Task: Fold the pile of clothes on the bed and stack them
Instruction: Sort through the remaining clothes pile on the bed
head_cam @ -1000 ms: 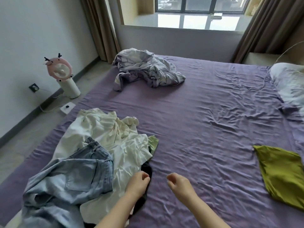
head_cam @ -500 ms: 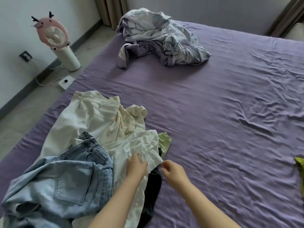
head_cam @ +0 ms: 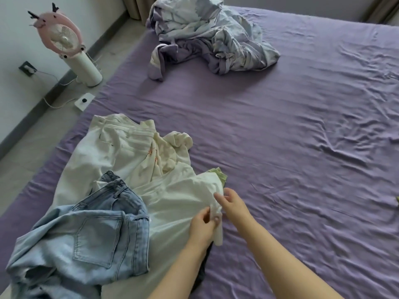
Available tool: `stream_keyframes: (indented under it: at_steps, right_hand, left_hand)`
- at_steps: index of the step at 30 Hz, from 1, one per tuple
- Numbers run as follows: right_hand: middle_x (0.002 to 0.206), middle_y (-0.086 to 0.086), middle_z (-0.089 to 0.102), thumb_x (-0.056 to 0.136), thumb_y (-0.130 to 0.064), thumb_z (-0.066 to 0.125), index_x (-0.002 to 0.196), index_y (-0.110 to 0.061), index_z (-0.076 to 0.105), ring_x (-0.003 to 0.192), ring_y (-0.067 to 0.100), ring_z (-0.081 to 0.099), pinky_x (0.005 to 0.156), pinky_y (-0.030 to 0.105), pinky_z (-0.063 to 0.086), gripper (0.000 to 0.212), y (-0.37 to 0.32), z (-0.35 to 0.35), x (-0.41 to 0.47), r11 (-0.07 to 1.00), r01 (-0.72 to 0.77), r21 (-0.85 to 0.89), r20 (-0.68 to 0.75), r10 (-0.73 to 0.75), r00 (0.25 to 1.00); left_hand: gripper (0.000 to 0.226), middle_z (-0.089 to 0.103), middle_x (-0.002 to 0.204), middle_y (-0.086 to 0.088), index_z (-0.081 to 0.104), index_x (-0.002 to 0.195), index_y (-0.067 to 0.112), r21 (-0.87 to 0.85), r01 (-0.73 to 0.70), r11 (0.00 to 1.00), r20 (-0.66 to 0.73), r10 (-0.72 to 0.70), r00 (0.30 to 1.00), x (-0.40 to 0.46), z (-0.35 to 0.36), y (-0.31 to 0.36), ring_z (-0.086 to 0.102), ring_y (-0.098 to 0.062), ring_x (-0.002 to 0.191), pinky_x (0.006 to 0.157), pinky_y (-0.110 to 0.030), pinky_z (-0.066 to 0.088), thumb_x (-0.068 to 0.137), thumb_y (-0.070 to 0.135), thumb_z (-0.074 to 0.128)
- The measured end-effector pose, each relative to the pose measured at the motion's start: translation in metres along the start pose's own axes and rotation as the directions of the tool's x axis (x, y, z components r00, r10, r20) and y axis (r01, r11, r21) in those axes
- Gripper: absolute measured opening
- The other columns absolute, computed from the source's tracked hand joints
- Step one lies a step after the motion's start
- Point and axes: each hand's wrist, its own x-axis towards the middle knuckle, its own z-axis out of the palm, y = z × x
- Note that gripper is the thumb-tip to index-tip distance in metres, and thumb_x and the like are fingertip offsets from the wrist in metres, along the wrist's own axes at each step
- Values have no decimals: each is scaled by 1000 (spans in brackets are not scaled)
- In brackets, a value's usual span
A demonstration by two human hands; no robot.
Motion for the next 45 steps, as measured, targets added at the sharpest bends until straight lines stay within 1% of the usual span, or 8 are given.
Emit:
stream_keyframes:
  at_steps: [7,12,19,26,29,32,35,45]
  right_hand:
    - [111,3,65,87,-8,63,114,-16,63,99,18,62,83,28,51,29,-37,-40,-57,981,155,114,-168,-135,977]
    - [88,-10,70,86,-1,63,95,-25,71,74,-1,63,65,13,49,27,-79,-93,-130,915,372,156,-125,-355,926]
    - [101,12,72,88,1,62,105,-9,65,89,24,69,77,32,56,20,-94,-128,-244,799,531,281,13,-557,831]
    - [81,5,72,86,6,58,87,-16,59,51,13,59,51,23,48,22,-86,-200,-337,636,771,-32,-451,-698,557]
    - [96,-12,65,84,-3,68,101,-20,61,75,-3,58,66,17,45,25,-86,-240,-372,601,780,-176,-542,-720,433]
    - [117,-26,55,84,-22,72,127,-29,51,105,-9,54,87,11,45,48,-86,-270,-403,612,763,-207,-405,-764,503]
    - [80,-17,64,87,-25,69,89,-30,67,70,0,58,67,21,47,6,-89,-287,-432,598,762,-249,-393,-781,485]
    - [59,-5,53,77,-45,70,63,-14,62,56,8,47,55,28,37,35,-73,-311,-478,643,726,-243,-369,-754,544]
  left_hand:
    - [27,69,88,-1,65,110,14,-157,-115,981,243,151,958,-76,17,35,62,-10,80,69,-18,49,92,-3,54]
    - [11,67,87,2,67,97,22,-131,-299,945,-6,301,954,-107,2,89,59,-5,73,61,-17,49,92,15,60]
    - [41,63,68,-9,68,82,3,-421,85,903,419,110,901,-180,20,184,61,-20,62,60,-30,53,93,40,55]
    - [10,62,79,-13,63,92,1,-191,-401,896,451,443,775,-265,72,223,59,-19,59,60,-30,49,94,4,53]
    - [15,69,76,-4,66,94,9,-200,-533,822,509,552,661,-302,88,238,63,-10,57,55,-22,53,96,15,53]
    - [18,71,79,0,70,95,16,-152,-653,742,543,614,572,-336,100,250,65,-11,65,59,-23,54,95,27,56]
    - [23,61,72,3,66,79,17,-14,-802,597,493,702,515,-361,112,258,53,-11,65,60,-25,44,93,33,59]
    - [19,52,56,14,61,73,22,213,-937,276,482,805,347,-408,150,244,47,1,50,49,-8,35,86,35,68]
